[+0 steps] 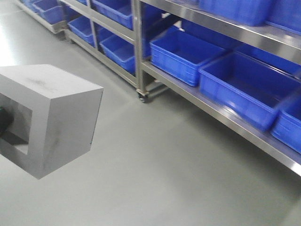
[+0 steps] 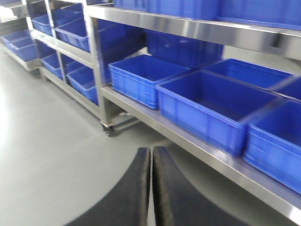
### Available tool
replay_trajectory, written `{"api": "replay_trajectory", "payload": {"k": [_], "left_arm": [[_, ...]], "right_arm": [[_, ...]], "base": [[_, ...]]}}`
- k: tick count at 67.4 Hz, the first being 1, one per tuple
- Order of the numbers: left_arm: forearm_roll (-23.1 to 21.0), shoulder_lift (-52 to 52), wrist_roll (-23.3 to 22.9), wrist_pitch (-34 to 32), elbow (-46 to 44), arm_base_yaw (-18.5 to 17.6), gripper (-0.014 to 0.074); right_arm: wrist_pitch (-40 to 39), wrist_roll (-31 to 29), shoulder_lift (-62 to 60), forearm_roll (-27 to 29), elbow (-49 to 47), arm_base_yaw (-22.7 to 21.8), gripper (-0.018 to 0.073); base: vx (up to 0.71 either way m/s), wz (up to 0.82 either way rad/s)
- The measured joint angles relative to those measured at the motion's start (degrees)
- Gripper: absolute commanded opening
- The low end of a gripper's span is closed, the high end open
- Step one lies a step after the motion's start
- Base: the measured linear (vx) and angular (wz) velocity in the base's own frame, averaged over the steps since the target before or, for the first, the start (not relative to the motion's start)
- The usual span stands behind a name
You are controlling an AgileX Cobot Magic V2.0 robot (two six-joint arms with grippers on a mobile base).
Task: Sort gray base to blue bin
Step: 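Drive along the aisle of blue bins to the bin rack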
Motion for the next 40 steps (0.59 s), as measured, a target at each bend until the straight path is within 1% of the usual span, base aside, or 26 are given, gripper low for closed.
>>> {"api": "replay_trajectory", "payload": {"k": [21, 40], "left_arm": [[0.00, 0.00, 0.00, 0.00, 0.00, 0.00, -0.0007], [0.00, 0.00, 0.00, 0.10, 0.00, 0.00, -0.0007]], "right_arm": [[0.00, 0.00, 0.00, 0.00, 0.00, 0.00, -0.0005], [0.00, 0.00, 0.00, 0.00, 0.00, 0.00, -0.0005]], "base": [[0.41, 0.40], [0.41, 0.52]]}}
